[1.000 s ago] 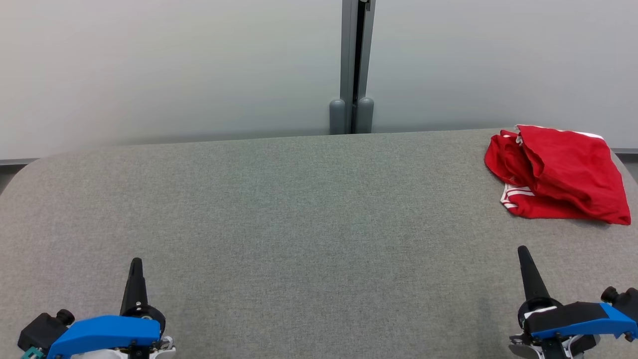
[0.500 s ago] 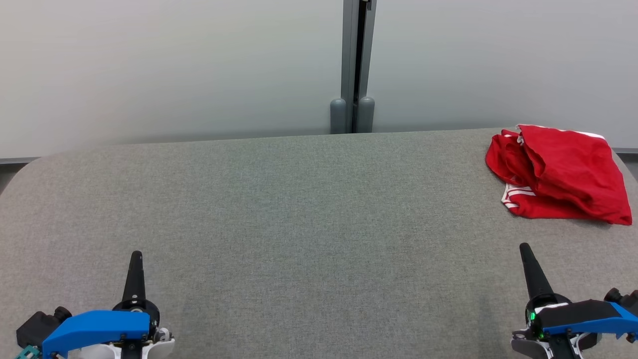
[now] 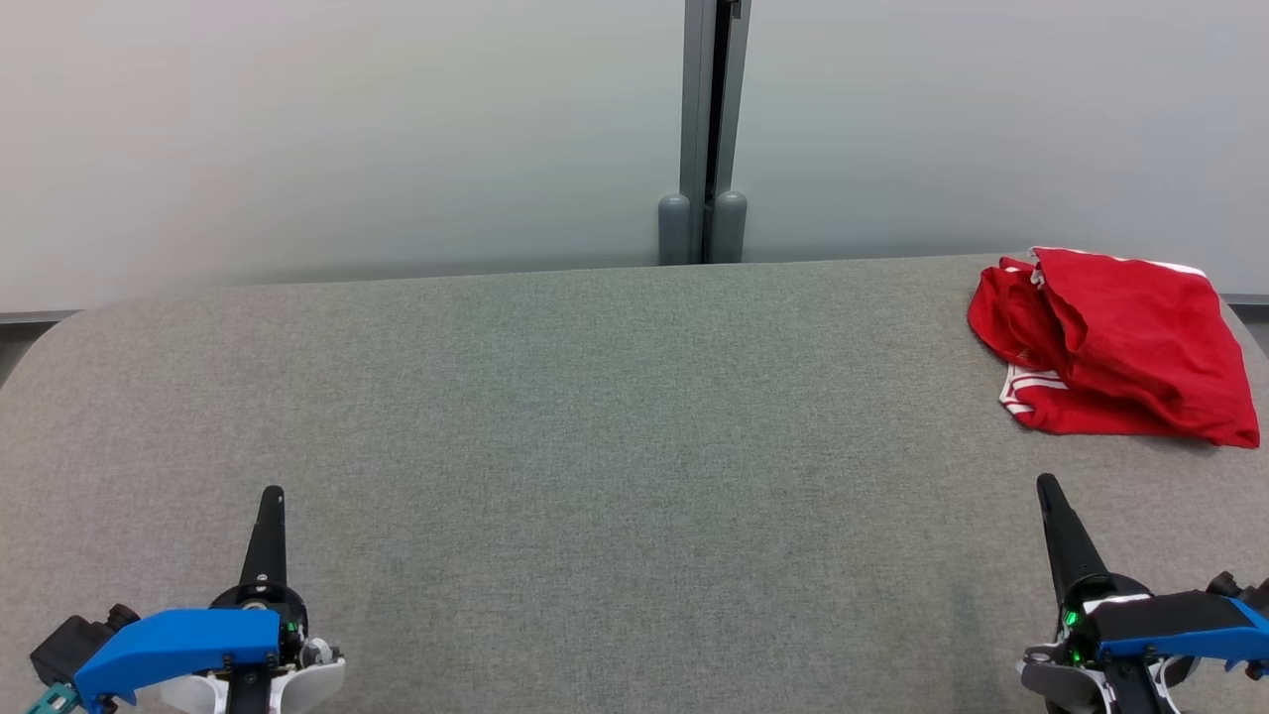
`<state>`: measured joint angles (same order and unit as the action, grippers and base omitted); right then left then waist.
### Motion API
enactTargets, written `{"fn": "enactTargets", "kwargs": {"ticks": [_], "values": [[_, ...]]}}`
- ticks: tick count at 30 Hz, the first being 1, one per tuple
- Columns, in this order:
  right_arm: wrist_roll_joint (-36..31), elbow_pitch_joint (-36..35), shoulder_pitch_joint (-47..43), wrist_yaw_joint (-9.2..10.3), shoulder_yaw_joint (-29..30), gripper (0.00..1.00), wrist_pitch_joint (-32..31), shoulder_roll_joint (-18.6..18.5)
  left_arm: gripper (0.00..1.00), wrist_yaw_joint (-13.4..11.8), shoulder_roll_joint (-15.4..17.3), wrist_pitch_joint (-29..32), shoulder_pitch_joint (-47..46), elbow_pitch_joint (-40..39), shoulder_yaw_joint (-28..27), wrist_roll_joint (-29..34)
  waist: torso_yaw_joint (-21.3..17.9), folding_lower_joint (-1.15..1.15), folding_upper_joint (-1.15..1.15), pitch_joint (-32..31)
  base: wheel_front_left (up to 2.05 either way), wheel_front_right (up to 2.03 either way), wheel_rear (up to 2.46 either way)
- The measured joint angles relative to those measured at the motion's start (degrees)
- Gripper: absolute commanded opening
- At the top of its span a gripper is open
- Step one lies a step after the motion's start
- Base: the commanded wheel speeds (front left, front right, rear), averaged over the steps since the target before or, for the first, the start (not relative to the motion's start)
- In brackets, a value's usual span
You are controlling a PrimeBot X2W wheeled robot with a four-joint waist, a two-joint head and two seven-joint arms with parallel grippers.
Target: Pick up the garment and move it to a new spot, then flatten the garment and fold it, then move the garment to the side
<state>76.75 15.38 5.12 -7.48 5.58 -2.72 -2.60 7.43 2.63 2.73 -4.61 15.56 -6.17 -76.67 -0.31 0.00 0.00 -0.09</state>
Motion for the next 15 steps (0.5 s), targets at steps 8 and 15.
{"fn": "enactTargets", "kwargs": {"ticks": [8,15], "values": [[3.81,-0.31,0.21,0.0,0.24,0.0,-0.86,-0.02,0.0,0.0,0.03,0.89,-0.26,-0.34,-0.09,-3.81,0.07,0.0,0.0,0.06,0.0,0.0,0.0],[6.95,-0.55,0.43,0.0,0.41,0.0,-1.76,-0.03,0.0,0.0,0.08,1.74,-0.5,-0.62,-0.15,-7.03,0.13,0.0,0.0,0.11,0.0,0.0,0.0]]}}
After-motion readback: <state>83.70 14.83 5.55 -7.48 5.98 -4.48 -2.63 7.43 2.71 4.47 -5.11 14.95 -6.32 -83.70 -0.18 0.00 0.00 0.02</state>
